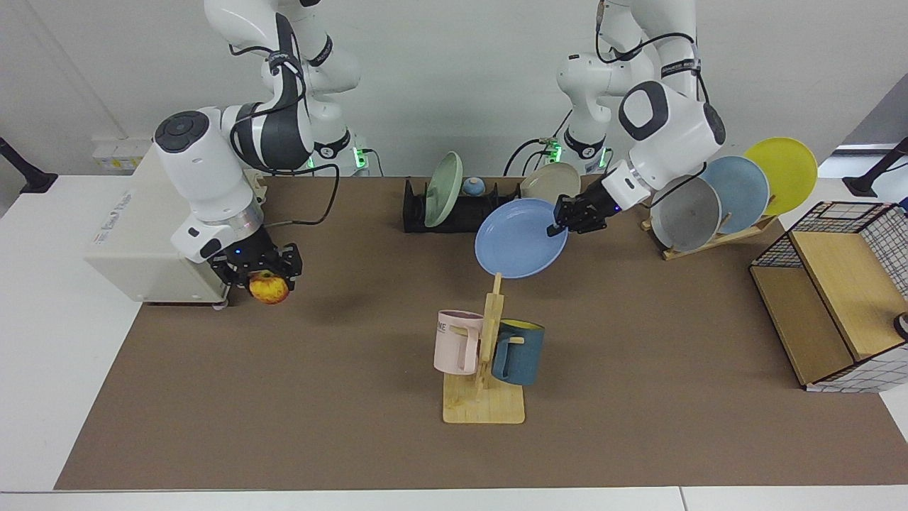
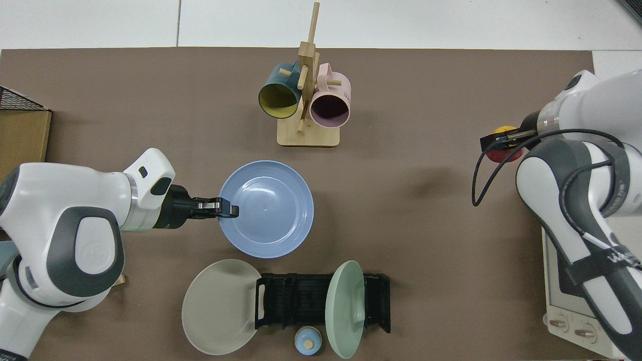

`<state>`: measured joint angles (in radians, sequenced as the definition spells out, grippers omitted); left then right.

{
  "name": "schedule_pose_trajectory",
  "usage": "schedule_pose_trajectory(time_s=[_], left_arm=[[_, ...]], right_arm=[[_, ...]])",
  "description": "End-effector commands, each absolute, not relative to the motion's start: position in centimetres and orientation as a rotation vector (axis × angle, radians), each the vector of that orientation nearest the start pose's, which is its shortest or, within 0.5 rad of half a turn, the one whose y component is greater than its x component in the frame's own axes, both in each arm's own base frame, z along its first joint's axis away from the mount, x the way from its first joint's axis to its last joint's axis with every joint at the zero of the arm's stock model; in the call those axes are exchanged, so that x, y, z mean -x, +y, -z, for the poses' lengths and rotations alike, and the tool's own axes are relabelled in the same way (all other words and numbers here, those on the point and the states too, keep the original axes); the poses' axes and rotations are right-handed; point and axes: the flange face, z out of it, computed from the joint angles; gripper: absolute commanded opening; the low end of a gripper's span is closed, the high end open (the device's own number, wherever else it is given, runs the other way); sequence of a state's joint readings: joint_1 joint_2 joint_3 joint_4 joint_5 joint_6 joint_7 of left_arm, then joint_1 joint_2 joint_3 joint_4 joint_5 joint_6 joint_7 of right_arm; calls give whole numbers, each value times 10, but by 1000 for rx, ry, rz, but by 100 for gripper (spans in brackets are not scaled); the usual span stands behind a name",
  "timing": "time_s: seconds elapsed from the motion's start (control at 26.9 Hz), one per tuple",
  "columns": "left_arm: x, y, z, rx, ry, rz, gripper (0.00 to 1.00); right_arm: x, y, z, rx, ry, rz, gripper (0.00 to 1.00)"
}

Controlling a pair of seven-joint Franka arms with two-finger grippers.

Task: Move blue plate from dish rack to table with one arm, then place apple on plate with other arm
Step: 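Lift the blue plate out of the rack with the left gripper, then lower the blue plate onto the table and open the left gripper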

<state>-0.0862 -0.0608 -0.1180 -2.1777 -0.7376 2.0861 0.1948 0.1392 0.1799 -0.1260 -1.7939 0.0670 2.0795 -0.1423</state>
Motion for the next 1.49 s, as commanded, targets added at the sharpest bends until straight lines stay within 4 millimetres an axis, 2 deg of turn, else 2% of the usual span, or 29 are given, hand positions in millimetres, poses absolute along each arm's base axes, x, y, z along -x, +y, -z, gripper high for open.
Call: schedule_pose_trajectory(time_s=[0.0, 0.15, 0.26, 0.41, 0.52, 0.71, 0.93, 1.0, 1.08, 1.15, 1.23, 1.34, 1.41, 1.45], left_arm=[[-519, -148, -402, -2482, -11, 49, 0], [-522, -153, -383, -2454, 29, 79, 0], [-523, -163, -373, -2461, -23, 51, 0], [-526, -177, -358, -2481, -59, 10, 0], [-525, -188, -355, -2495, -84, -9, 0], [-524, -197, -350, -2502, -88, -21, 0], [-524, -212, -341, -2516, -83, -55, 0], [-525, -213, -327, -2521, -60, -28, 0], [-524, -224, -312, -2528, -47, -23, 0], [-523, -231, -313, -2527, -47, -33, 0], [-522, -232, -313, -2527, -48, -29, 8], [-521, -234, -313, -2526, -47, -28, 30], [-518, -241, -314, -2526, -47, -25, 35], [-519, -243, -316, -2524, -36, -24, 41]], right_arm=[[-624, 29, -457, 3100, -153, 211, 0], [-626, 36, -449, 3101, -160, 211, 0], [-628, 39, -440, 3101, -150, 211, 0], [-626, 55, -426, 3099, -123, 223, 0], [-628, 57, -418, 3100, -111, 228, 0], [-627, 62, -419, 3099, -109, 213, 0], [-621, 89, -423, 3093, -31, 192, 0], [-620, 91, -426, 3093, -29, 182, 0], [-619, 90, -428, 3093, -29, 182, 0], [-619, 90, -432, 3093, -30, 179, 0], [-618, 90, -435, 3092, -30, 182, 0], [-616, 91, -436, 3092, -31, 169, 0], [-614, 91, -438, 3092, -28, 157, 0], [-613, 90, -438, 3093, -26, 152, 0]])
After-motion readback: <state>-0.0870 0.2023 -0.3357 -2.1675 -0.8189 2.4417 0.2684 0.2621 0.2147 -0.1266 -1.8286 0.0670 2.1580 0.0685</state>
